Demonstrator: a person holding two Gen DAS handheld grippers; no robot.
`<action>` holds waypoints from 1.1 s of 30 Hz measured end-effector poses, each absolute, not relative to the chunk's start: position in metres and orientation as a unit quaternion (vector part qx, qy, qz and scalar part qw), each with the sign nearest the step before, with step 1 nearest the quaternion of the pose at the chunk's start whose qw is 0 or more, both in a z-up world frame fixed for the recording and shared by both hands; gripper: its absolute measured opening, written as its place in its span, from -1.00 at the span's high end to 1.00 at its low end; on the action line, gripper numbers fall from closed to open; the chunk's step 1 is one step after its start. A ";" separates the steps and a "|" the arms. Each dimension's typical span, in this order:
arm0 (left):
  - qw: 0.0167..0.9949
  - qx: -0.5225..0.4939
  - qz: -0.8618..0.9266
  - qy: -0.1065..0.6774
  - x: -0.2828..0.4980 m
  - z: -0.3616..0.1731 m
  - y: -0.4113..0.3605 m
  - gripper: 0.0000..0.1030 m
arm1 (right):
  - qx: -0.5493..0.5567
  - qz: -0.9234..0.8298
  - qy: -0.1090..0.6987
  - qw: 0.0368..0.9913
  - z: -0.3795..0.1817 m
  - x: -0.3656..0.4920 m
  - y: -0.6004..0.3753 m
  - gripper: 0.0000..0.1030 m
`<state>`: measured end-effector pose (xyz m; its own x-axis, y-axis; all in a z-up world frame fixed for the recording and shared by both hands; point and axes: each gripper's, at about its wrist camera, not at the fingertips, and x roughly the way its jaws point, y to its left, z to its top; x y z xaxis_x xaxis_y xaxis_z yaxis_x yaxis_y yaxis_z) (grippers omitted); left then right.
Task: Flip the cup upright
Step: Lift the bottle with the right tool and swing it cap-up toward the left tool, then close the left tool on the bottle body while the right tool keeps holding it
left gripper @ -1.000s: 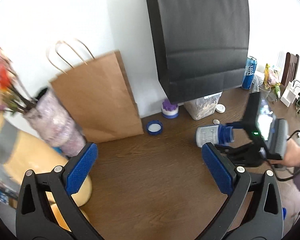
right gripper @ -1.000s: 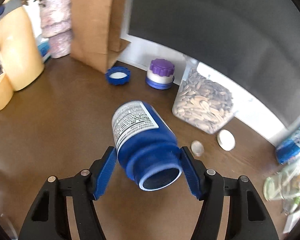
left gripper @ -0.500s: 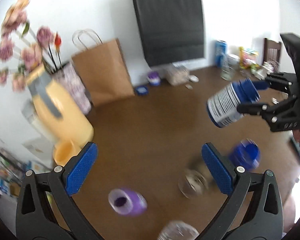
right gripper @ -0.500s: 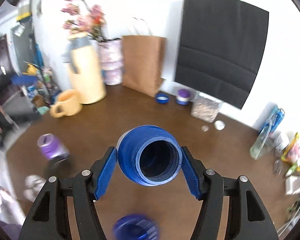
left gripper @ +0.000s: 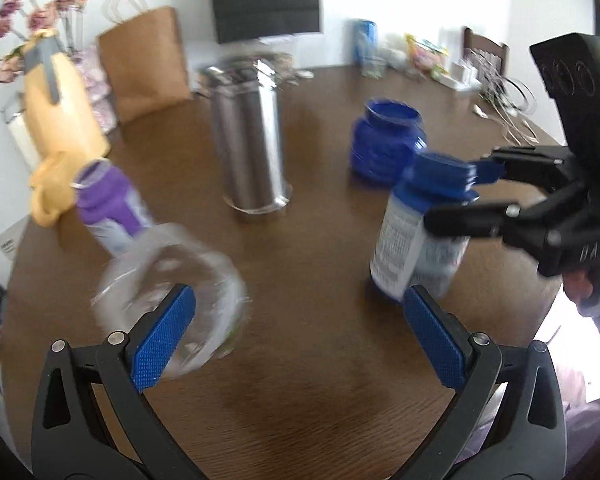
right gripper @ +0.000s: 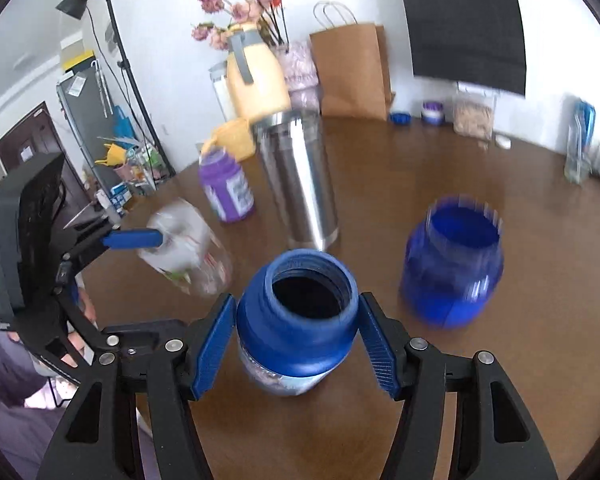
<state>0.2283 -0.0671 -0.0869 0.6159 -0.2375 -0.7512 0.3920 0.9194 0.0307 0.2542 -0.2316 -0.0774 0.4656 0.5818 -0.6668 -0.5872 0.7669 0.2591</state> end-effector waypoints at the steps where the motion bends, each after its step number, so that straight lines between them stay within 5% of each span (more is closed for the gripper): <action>1: 0.891 0.101 -0.180 0.403 0.228 -0.091 -0.070 -1.00 | 0.008 0.349 0.378 0.857 -0.077 0.249 -0.236 -0.28; 10: 0.862 0.122 -0.310 0.382 0.212 -0.097 -0.113 -0.98 | 0.073 0.410 0.396 0.818 -0.087 0.254 -0.243 -0.28; 15: 0.848 0.133 -0.314 0.406 0.224 -0.113 -0.131 -0.28 | 0.136 0.422 0.417 0.794 -0.104 0.266 -0.247 -0.28; 33: 0.821 0.066 -0.317 0.469 0.265 -0.117 -0.141 -0.31 | 0.223 0.343 0.456 0.790 -0.125 0.288 -0.259 -0.33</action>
<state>0.2649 -0.1415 -0.1171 0.3583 -0.4593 -0.8128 0.5824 0.7904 -0.1900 0.2876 -0.2593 -0.1250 0.3484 0.7449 -0.5690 -0.3385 0.6661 0.6647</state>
